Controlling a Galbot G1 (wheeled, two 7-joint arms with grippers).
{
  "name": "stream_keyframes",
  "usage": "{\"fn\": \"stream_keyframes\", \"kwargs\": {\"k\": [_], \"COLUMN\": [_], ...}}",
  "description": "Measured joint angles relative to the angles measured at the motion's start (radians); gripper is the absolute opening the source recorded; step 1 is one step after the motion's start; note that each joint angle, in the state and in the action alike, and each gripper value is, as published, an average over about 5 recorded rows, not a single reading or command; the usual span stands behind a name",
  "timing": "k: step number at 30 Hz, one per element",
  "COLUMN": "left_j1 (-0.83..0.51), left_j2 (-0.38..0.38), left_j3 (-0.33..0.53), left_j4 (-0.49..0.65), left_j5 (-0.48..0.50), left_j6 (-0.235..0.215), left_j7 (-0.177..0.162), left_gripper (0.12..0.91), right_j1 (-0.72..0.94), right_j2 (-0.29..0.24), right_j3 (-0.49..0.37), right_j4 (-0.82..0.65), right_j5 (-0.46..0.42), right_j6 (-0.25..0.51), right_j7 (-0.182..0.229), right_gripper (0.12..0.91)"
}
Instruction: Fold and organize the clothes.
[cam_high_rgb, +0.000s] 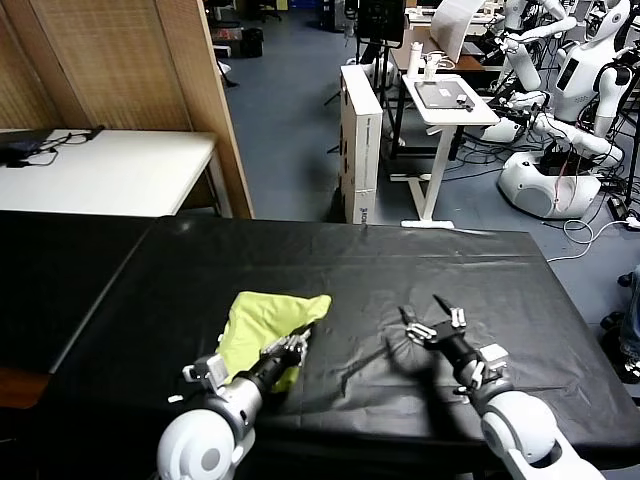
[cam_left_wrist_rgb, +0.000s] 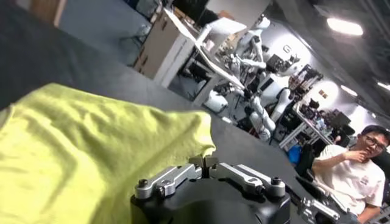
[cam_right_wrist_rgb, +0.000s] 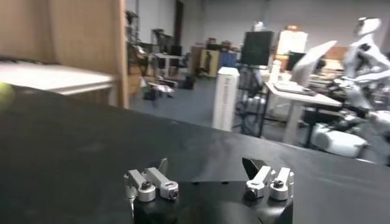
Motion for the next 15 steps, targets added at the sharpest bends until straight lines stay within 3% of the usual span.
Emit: {"fn": "stream_keyframes", "kwargs": {"k": [5, 9, 12, 15], "left_j1": [0.008, 0.008, 0.01, 0.021], "left_j2": [0.031, 0.065, 0.091, 0.113], "left_j3": [-0.009, -0.037, -0.064, -0.089], "left_j4": [-0.025, -0.047, -0.053, -0.059], "left_j5": [0.0, -0.003, -0.001, 0.005], "left_j6": [0.001, -0.009, -0.024, -0.033], "left_j7": [0.028, 0.035, 0.035, 0.036], "left_gripper": [0.557, 0.792, 0.888, 0.905], "right_j1": [0.021, 0.04, 0.054, 0.068], "right_j2": [-0.022, -0.022, -0.01, 0.01], "right_j3": [-0.073, -0.142, -0.199, -0.254], "right_j4": [0.031, 0.06, 0.071, 0.069], "right_j5": [0.109, 0.219, 0.279, 0.297], "right_j6": [-0.064, -0.122, -0.162, -0.188], "right_j7": [0.038, 0.101, 0.152, 0.195], "right_gripper": [0.907, 0.907, 0.907, 0.907]}}
